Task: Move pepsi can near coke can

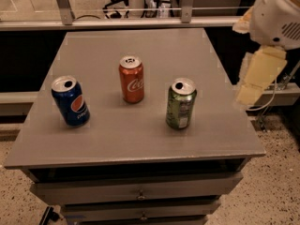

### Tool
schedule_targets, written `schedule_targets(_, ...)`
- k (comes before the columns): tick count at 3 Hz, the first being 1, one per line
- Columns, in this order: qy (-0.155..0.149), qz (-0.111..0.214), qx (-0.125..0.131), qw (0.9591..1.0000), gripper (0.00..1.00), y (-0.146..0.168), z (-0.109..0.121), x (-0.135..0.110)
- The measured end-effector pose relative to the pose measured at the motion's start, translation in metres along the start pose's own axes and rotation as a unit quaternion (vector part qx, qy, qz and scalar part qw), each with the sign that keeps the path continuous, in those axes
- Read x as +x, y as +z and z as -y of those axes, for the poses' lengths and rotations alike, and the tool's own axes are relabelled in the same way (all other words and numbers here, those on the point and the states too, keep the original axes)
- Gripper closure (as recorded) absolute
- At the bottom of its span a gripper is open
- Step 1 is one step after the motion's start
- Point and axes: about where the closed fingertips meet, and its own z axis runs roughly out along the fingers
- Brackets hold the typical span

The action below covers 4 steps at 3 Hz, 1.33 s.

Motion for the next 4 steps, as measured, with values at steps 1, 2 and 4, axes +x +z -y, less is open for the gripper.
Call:
schedule_targets(1, -0.035, 0.026, 0.000, 0.9991, 0.00, -0.005, 0.006, -0.056)
schedule_targets(2, -0.092, 0.046, -0.010, 0.9946, 0.00, -0.004, -0.005, -0.116)
schedule_targets(4, -0.180, 0.105, -0.049, 0.9768, 0.00, 0.020, -0.047, -0.217)
